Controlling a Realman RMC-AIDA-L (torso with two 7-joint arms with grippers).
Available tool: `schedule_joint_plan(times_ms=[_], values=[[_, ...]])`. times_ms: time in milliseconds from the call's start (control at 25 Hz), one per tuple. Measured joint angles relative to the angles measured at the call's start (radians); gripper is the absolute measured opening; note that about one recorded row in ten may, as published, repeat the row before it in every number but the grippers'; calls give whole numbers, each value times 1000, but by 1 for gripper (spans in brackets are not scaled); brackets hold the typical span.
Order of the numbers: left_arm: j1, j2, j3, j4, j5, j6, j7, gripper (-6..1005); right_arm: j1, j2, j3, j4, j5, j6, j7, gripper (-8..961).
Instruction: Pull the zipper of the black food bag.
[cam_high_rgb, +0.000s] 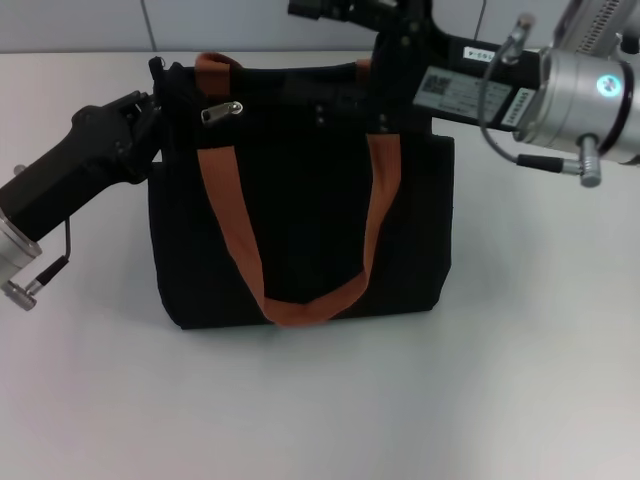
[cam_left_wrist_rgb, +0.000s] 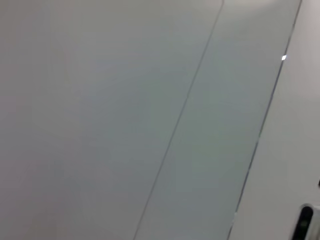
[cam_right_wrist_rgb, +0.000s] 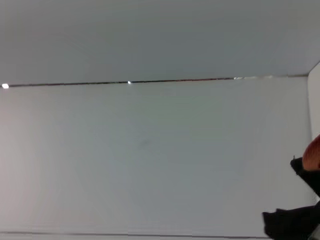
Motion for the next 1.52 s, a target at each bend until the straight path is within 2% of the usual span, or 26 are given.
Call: schedule_joint_plan(times_ms=[200, 360, 400, 560, 600, 720, 760, 800, 840, 1000, 1200, 1520], values=[[-15, 0, 0, 3, 0, 27, -26, 25, -7, 5, -26, -28, 0, 1, -112, 804], [-41, -1, 5, -2, 1, -3, -39, 25, -35, -8, -26, -40, 0, 2, -195, 804], [-46, -1, 12, -2, 3, -6, -47, 25, -47, -17, -28, -55, 0, -2, -243, 804], [-48, -2, 13, -5, 2, -12, -39, 26, -73, -21, -32, -124, 0, -36, -381, 803], [-48, -2, 11, -5, 2, -12, -39, 26, -100, -13, -45, -191, 0, -61, -496, 803], [-48, -2, 8, -5, 2, -5, -41, 26, -122, -4, -73, -235, 0, -65, -615, 804], [-48, -2, 7, -5, 2, -3, -42, 26, -129, 1, -86, -246, 0, -64, -669, 804], [-49, -2, 7, -4, 2, 5, -42, 26, -140, 9, -108, -254, 0, -60, -822, 804], [-49, -2, 7, -4, 2, 5, -42, 26, -140, 9, -108, -254, 0, -60, -822, 804], [-64, -2, 5, -5, 2, 36, -48, 27, -159, 23, -147, -261, 0, -43, -1026, 804], [-87, -5, 4, -9, 2, 41, -49, 27, -162, 24, -170, -263, 5, 1, -1053, 804], [-111, -8, 3, -22, 1, 26, -48, 28, -158, 25, -173, -264, 7, 89, -949, 803]])
